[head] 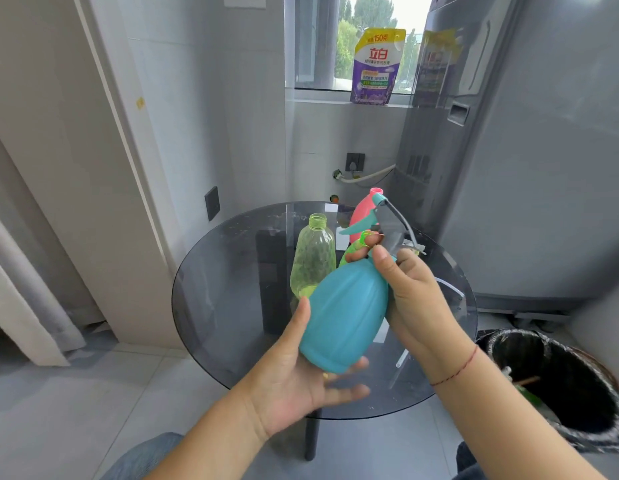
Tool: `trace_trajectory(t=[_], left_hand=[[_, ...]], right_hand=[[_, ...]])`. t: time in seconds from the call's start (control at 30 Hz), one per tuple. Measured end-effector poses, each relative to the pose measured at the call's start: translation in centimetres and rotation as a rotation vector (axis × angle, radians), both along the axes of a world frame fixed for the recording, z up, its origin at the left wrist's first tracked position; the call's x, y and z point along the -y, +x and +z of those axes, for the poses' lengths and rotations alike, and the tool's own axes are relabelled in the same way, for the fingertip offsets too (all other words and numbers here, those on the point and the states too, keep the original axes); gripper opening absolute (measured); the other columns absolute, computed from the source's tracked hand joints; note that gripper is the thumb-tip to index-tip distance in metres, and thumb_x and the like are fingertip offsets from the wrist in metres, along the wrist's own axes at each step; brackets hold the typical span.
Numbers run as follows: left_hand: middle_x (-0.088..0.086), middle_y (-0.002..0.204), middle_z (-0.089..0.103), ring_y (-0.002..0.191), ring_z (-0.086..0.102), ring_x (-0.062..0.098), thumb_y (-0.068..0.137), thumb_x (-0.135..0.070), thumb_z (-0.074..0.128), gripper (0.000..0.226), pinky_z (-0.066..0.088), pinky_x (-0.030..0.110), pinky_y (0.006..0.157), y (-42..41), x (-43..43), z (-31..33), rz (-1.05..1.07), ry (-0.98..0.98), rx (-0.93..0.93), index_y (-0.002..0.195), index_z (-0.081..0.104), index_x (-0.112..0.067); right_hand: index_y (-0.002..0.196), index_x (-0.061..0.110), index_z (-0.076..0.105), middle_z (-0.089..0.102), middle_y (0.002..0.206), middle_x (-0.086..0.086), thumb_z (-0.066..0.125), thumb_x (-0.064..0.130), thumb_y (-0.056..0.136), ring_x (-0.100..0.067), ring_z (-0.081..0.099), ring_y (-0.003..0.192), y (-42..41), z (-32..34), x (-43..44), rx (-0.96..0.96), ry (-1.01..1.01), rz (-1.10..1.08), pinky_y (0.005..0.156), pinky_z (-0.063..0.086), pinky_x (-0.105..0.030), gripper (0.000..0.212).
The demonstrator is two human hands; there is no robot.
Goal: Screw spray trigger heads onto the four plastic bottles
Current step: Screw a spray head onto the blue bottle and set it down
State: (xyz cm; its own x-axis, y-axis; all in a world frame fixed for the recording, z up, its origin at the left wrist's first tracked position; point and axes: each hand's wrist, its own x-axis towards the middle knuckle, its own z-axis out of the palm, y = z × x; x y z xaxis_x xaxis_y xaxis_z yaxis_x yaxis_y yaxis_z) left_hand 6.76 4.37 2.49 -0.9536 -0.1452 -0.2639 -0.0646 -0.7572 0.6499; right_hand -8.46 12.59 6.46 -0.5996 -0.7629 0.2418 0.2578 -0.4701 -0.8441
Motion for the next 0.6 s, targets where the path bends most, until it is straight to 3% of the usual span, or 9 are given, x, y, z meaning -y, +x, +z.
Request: trace_trajectory(t=[0.07, 0.13, 0.23, 0.3, 0.33, 0.37, 0.47, 0.53, 0.6], left_hand=[[0.022, 0.115, 0.061, 0.096, 0.067, 0.034, 0.069, -0.076, 0.057, 0.094, 0.058, 0.045, 0.080, 0.0, -0.2, -0.4, -0.103, 0.095, 0.003, 0.133, 0.058, -0.007], [0.019, 0.114, 0.063, 0.088, 0.068, 0.029, 0.069, -0.074, 0.062, 0.089, 0.060, 0.037, 0.067, -0.1, -0.1, -0.5, -0.042, 0.052, -0.015, 0.133, 0.059, -0.011], [-0.001, 0.128, 0.060, 0.100, 0.068, 0.014, 0.053, -0.050, 0.089, 0.091, 0.060, 0.035, 0.076, -0.7, -0.1, -1.1, 0.279, -0.399, -0.095, 0.132, 0.048, -0.030], [-0.023, 0.124, 0.054, 0.106, 0.061, -0.003, 0.049, -0.040, 0.089, 0.093, 0.056, 0.021, 0.081, -1.0, -0.2, -1.6, 0.482, -0.757, -0.081, 0.126, 0.037, -0.043], [-0.026, 0.123, 0.053, 0.108, 0.059, -0.005, 0.050, -0.041, 0.089, 0.093, 0.055, 0.017, 0.081, -1.0, -0.3, -1.7, 0.494, -0.795, -0.091, 0.127, 0.036, -0.045], [-0.023, 0.128, 0.055, 0.112, 0.060, -0.001, 0.052, -0.047, 0.089, 0.094, 0.056, 0.021, 0.082, -0.9, -0.3, -1.6, 0.437, -0.693, -0.118, 0.130, 0.037, -0.045], [0.012, 0.134, 0.061, 0.113, 0.064, 0.032, 0.067, -0.063, 0.076, 0.085, 0.058, 0.047, 0.089, -0.2, 0.1, -0.4, 0.036, -0.034, -0.173, 0.138, 0.052, -0.023], [0.018, 0.125, 0.066, 0.103, 0.067, 0.036, 0.071, -0.056, 0.076, 0.075, 0.061, 0.044, 0.079, -0.1, 0.2, -0.6, -0.072, 0.016, -0.171, 0.132, 0.059, -0.018], [0.007, 0.125, 0.066, 0.103, 0.069, 0.025, 0.064, -0.042, 0.087, 0.075, 0.061, 0.035, 0.074, -0.5, -0.2, -1.5, 0.087, -0.215, -0.178, 0.131, 0.057, -0.028]], right_hand=[[0.103, 0.009, 0.056, 0.065, 0.090, -0.008, 0.056, 0.017, 0.090, -0.028, 0.057, 0.097, -0.1, 0.0, 0.0, -0.010, -0.003, 0.023, 0.099, 0.044, -0.049, 0.015], [0.102, 0.010, 0.058, 0.066, 0.093, -0.009, 0.058, 0.021, 0.090, -0.028, 0.057, 0.098, -0.1, 0.2, -0.1, -0.020, 0.010, 0.021, 0.100, 0.045, -0.050, 0.017], [0.108, 0.010, 0.056, 0.069, 0.096, -0.006, 0.059, 0.027, 0.090, -0.025, 0.061, 0.096, 0.0, -0.2, 0.1, 0.011, 0.043, -0.033, 0.094, 0.048, -0.045, 0.025], [0.111, 0.010, 0.055, 0.069, 0.095, -0.006, 0.057, 0.026, 0.093, -0.023, 0.063, 0.093, 0.2, -0.7, 0.4, 0.094, 0.036, -0.065, 0.087, 0.050, -0.040, 0.024], [0.112, 0.010, 0.054, 0.068, 0.093, -0.006, 0.057, 0.025, 0.094, -0.023, 0.063, 0.091, 0.1, -0.7, 0.4, 0.131, 0.016, -0.060, 0.085, 0.050, -0.038, 0.023], [0.112, 0.011, 0.053, 0.067, 0.092, -0.005, 0.057, 0.024, 0.094, -0.022, 0.062, 0.089, 0.0, -0.6, 0.4, 0.141, -0.009, -0.041, 0.085, 0.049, -0.038, 0.023], [0.111, 0.010, 0.053, 0.065, 0.091, -0.005, 0.057, 0.022, 0.093, -0.022, 0.061, 0.088, -0.5, 0.2, -0.1, 0.093, -0.055, 0.026, 0.093, 0.047, -0.044, 0.022], [0.109, 0.010, 0.054, 0.066, 0.092, -0.007, 0.056, 0.023, 0.093, -0.026, 0.060, 0.092, -0.6, 0.4, -0.4, 0.031, -0.037, 0.031, 0.100, 0.045, -0.052, 0.021], [0.108, 0.009, 0.056, 0.067, 0.093, -0.008, 0.056, 0.023, 0.093, -0.028, 0.059, 0.095, -0.4, 0.4, -0.5, -0.014, 0.005, -0.020, 0.102, 0.043, -0.055, 0.021]])
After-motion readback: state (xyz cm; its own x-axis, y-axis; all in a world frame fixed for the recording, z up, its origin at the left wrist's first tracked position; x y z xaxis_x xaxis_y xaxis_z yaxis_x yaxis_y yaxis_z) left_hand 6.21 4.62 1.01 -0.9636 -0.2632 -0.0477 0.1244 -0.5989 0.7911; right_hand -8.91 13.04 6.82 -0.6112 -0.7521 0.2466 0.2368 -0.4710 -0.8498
